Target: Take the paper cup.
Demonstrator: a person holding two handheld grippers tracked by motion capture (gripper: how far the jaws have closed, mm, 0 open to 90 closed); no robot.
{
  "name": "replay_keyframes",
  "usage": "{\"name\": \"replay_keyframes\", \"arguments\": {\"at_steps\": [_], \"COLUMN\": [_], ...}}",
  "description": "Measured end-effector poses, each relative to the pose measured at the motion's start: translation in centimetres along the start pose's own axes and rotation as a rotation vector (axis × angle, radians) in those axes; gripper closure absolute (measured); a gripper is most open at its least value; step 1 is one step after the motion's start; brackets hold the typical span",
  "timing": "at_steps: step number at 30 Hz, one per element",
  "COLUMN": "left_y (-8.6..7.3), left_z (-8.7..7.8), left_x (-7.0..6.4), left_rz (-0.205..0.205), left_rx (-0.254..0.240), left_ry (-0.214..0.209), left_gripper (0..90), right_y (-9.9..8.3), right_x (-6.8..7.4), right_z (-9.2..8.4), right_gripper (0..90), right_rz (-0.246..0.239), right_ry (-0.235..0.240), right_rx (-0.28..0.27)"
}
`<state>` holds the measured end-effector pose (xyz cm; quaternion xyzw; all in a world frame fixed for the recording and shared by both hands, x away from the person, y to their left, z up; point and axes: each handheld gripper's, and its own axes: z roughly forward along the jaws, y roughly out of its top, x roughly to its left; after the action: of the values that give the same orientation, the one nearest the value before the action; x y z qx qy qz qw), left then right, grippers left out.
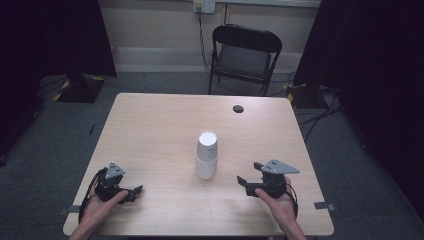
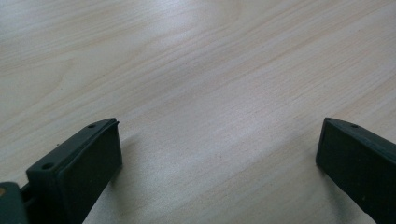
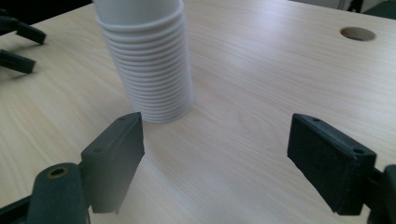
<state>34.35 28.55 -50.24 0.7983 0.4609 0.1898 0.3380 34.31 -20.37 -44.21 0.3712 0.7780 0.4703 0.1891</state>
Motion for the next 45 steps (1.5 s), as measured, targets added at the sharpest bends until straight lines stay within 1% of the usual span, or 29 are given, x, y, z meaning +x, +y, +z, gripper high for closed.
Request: {"name": "replay_keyframes", "arguments": {"at_steps": [6,7,8,9,11,13,17,18,22,24,26,30,32,34,35,37,38,39,41,42,43,44,45], "left_y": [0.0,0.0,0.0,0.0,0.0,0.0,0.0,0.0,0.0,0.0,0.0,0.0,0.0,0.0,0.0,0.0,0.0,0.0,0.0,0.0,0.0,0.0,0.0], "left_z": [0.0,0.0,0.0,0.0,0.0,0.0,0.0,0.0,0.0,0.0,0.0,0.0,0.0,0.0,0.0,0.0,0.0,0.0,0.0,0.0,0.0,0.0,0.0], "left_x": [0.0,0.0,0.0,0.0,0.0,0.0,0.0,0.0,0.0,0.0,0.0,0.0,0.0,0.0,0.0,0.0,0.0,0.0,0.0,0.0,0.0,0.0,0.0], "left_rz": [-0.001,-0.001,-0.001,-0.001,-0.001,-0.001,-0.003,-0.002,-0.002,-0.004,-0.001,-0.002,-0.002,-0.002,-0.002,-0.002,-0.002,-0.001,-0.002,-0.002,-0.003,-0.003,-0.003], "left_rx": [0.000,0.000,0.000,0.000,0.000,0.000,0.000,0.000,0.000,0.000,0.000,-0.001,0.000,0.000,0.000,0.000,0.000,0.000,0.000,0.000,0.000,0.000,0.000], "left_ry": [0.001,0.001,0.001,0.001,0.001,0.001,0.003,0.003,0.003,-0.002,-0.001,-0.001,-0.001,-0.001,-0.001,-0.001,-0.001,-0.001,-0.001,-0.002,-0.001,-0.001,-0.001], "left_gripper": [0.0,0.0,0.0,0.0,0.0,0.0,0.0,0.0,0.0,0.0,0.0,0.0,0.0,0.0,0.0,0.0,0.0,0.0,0.0,0.0,0.0,0.0,0.0], "right_y": [2.2,2.2,2.6,2.6,3.2,3.7,4.5,5.3,6.9,7.5,7.9,8.3,8.9,9.2,9.4,9.6,9.6,9.7,9.5,9.4,9.4,9.3,9.1], "right_x": [1.4,1.4,2.0,2.0,2.6,2.8,3.1,3.3,3.6,3.6,3.7,3.5,3.3,3.1,3.1,3.1,3.1,3.1,3.3,3.4,3.5,3.6,3.6], "right_z": [0.9,0.9,1.3,1.3,1.7,1.9,2.5,2.9,3.6,4.0,4.5,5.1,5.8,6.1,6.3,6.7,6.7,7.3,7.8,8.1,8.4,8.5,8.6], "right_gripper": [15.5,15.5,15.5,15.5,14.1,14.0,13.8,13.8,13.7,13.7,13.8,13.7,13.7,13.6,13.6,13.5,13.5,13.5,13.9,14.1,13.9,14.2,14.4], "right_rz": [-0.031,-0.031,-0.042,-0.042,-0.060,-0.066,-0.081,-0.100,-0.121,-0.127,-0.131,-0.117,-0.135,-0.120,-0.119,-0.118,-0.118,-0.110,-0.113,-0.112,-0.122,-0.131,-0.127], "right_ry": [0.056,0.056,0.073,0.073,0.095,0.099,0.122,0.129,0.152,0.154,0.159,0.164,0.165,0.173,0.181,0.181,0.181,0.195,0.197,0.195,0.191,0.188,0.187], "right_rx": [-0.030,-0.030,-0.041,-0.041,-0.043,-0.060,-0.058,-0.061,-0.074,-0.080,-0.074,-0.096,-0.087,-0.099,-0.100,-0.100,-0.100,-0.106,-0.111,-0.109,-0.094,-0.094,-0.092]}}
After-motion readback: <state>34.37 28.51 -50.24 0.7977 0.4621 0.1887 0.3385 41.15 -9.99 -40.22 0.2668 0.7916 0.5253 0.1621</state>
